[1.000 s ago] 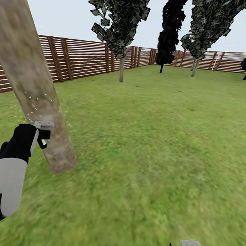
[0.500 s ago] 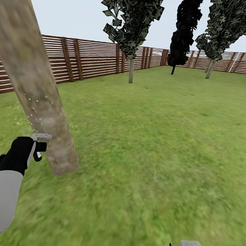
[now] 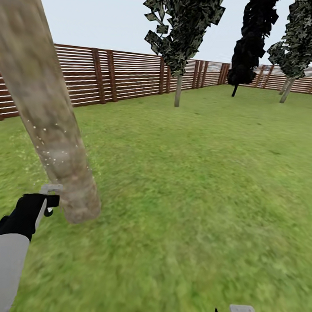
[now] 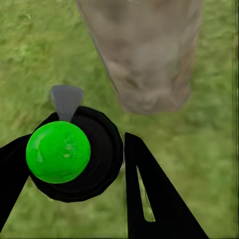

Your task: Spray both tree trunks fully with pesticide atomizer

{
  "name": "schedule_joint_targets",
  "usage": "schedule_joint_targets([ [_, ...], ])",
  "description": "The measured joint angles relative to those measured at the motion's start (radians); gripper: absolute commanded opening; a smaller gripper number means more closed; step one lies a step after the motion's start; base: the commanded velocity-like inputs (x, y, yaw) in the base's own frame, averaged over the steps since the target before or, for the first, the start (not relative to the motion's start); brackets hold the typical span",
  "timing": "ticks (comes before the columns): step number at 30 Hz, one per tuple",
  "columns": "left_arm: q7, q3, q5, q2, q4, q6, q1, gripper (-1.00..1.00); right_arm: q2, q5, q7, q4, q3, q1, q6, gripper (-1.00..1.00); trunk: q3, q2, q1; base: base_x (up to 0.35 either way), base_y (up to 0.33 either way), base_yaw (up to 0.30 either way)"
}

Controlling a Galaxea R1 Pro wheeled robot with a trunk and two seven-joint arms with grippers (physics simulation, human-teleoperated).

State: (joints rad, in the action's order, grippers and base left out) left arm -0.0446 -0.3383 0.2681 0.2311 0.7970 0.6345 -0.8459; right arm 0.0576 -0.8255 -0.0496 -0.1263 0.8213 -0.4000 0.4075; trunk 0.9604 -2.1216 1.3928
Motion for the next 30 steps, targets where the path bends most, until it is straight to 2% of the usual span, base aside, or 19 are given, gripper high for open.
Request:
schedule_joint_targets([
  [1,0.002,0.0,-0.001,-0.007,-0.055,-0.043,0.004,-1.0,0.0,0.0,0.0,0.0,0.0,0.0,0.0,1.0,0.0,0.0,0.0,0.235,-0.203,0.003],
  [3,0.003,0.0,0.003,-0.01,-0.122,-0.071,0.018,-1.0,0.0,0.0,0.0,0.0,0.0,0.001,0.0,1.0,0.0,0.0,0.0,0.251,-0.189,0.001],
  [4,0.003,-0.001,0.005,-0.008,-0.128,-0.085,0.031,-1.0,0.0,0.0,0.0,0.0,0.0,0.0,0.0,1.0,0.0,0.0,0.0,0.274,-0.166,0.0],
  [6,0.003,-0.009,0.005,-0.005,-0.133,-0.097,0.043,-1.0,0.0,0.0,0.0,0.0,0.0,0.0,0.0,1.0,0.0,0.0,0.0,0.283,-0.145,0.031],
  [8,0.003,-0.05,0.006,-0.006,-0.135,-0.105,0.054,-1.0,0.0,0.0,0.0,0.0,0.0,0.0,0.0,1.0,0.0,0.0,0.0,0.288,-0.136,0.225],
  [9,0.003,-0.055,0.003,-0.007,-0.134,-0.106,0.057,-1.0,0.0,0.0,0.0,0.0,0.0,0.0,0.0,1.0,0.0,0.0,0.0,0.275,-0.158,0.265],
  [15,0.003,-0.058,-0.003,-0.035,-0.12,-0.107,0.06,-1.0,0.0,0.0,0.0,0.0,0.0,0.0,0.0,1.0,0.0,0.0,0.0,0.14,-0.235,0.274],
  [18,0.003,-0.054,-0.003,-0.068,-0.119,-0.108,0.06,-1.0,0.0,0.0,0.0,0.0,0.0,0.0,0.0,1.0,0.0,0.0,0.0,0.006,-0.274,0.062],
  [23,0.003,-0.059,0.002,-0.069,-0.119,-0.109,0.06,-1.0,0.0,0.0,0.0,0.0,0.0,0.0,0.0,1.0,0.0,0.0,0.0,0.023,-0.276,0.001],
  [30,0.003,-0.058,0.004,-0.068,-0.119,-0.108,0.06,-1.0,0.0,0.0,0.0,0.0,0.0,0.0,0.0,1.0,0.0,0.0,0.0,0.201,-0.236,0.0],
])
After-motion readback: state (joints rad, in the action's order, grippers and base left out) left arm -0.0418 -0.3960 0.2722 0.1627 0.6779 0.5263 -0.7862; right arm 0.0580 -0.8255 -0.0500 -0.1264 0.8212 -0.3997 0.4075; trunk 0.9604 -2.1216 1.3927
